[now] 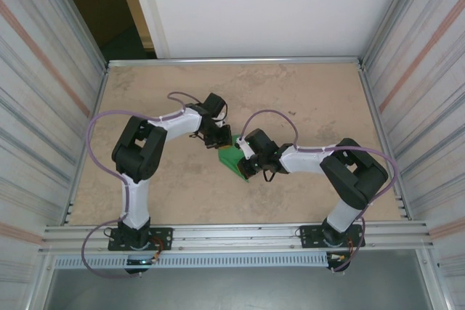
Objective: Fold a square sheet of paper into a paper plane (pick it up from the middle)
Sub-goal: Third fold the triangle at the center of the table.
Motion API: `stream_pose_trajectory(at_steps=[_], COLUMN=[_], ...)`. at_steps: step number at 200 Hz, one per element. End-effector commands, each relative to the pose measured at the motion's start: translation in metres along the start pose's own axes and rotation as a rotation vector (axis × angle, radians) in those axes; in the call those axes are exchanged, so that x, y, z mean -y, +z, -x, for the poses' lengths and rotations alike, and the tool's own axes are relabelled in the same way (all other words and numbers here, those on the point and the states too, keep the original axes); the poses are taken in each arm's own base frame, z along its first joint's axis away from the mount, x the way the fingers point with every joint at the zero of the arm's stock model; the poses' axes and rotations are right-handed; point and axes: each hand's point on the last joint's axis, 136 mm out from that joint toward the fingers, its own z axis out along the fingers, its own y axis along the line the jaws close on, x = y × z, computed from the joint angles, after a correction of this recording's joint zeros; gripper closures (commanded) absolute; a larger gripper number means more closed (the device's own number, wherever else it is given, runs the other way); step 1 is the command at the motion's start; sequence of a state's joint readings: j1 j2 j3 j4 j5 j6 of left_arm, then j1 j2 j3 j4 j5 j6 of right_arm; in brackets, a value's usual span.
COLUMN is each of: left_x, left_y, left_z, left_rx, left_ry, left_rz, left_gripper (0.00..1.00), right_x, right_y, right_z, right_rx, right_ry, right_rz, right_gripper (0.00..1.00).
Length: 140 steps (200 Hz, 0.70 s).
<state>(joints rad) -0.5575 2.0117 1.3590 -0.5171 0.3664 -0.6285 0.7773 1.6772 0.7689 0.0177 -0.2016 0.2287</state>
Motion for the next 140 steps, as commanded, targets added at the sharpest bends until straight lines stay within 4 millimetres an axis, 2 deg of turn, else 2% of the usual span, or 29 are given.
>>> stream_pose_trajectory(at_steps=[1, 50, 140], left_x=[0.0, -0.015, -0.02], left_y=[-0.009, 0.011, 0.017], left_z=[0.004, -0.005, -0.01], left_rx=[0.011, -0.043, -0.07], left_ry=[0.037, 0.014, 0.021], left_rz=[0.039, 0.075, 0.099], left_gripper=[0.89, 0.94, 0.95], right_x=[0.007, 0.005, 0.005], right_y=[0.003, 0.001, -0.009], right_z=[-0.003, 0.003, 0.017], right_rx=[-0.022, -0.009, 0.036], right_ry=[0.033, 0.036, 0.035], right_rz=[-0.025, -0.017, -0.022], right_gripper=[1.0, 1.0, 1.0])
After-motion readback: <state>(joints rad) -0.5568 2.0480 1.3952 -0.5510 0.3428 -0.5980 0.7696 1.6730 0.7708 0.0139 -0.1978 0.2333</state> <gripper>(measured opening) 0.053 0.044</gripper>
